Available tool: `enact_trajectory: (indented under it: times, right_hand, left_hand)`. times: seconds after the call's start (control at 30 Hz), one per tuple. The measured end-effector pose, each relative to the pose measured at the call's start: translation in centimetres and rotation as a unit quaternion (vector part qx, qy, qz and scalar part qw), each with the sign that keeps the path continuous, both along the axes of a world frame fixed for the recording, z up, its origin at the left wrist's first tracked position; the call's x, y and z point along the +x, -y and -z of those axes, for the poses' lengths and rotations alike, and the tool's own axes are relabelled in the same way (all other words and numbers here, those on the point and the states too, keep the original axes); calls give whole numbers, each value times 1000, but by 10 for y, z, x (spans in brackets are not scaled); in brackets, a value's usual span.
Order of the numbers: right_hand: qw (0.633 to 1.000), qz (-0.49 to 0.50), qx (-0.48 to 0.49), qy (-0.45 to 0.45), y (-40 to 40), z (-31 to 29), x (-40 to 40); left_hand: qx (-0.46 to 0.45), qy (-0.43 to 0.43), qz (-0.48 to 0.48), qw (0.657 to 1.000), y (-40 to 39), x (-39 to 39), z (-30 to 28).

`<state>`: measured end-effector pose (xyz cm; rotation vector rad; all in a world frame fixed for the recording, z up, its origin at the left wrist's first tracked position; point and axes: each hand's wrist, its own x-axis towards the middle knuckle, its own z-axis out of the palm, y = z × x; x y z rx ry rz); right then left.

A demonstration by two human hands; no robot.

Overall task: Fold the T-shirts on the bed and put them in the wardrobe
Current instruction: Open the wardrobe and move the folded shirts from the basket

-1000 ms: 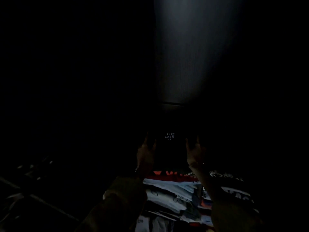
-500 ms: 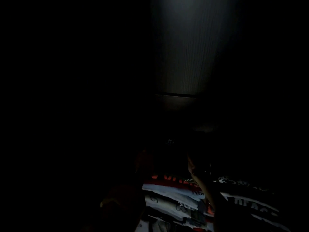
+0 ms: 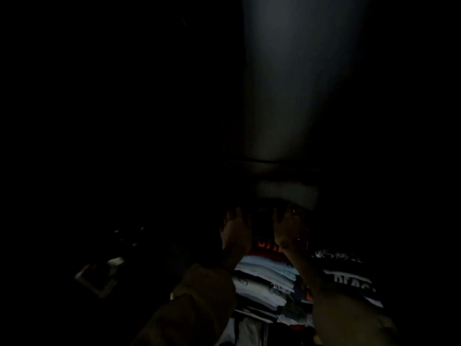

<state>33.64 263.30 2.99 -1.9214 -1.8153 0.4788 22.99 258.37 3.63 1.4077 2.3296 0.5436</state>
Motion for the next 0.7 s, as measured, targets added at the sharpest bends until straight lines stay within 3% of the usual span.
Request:
enact_trajectory:
  times: [0.17,0.43,0.7]
  right_hand:
    - [1000,-26,-11,4,63,-57,2]
    - [996,-88,1,-17,150,-91,33]
    - [993,-114,26,-22,258,-130,68]
  left_hand:
    - [42,18,-4,999,61,18,-43]
    - [101,71,-40,992,156,54,-98]
    - [131,48,-55,989,280,76,-142]
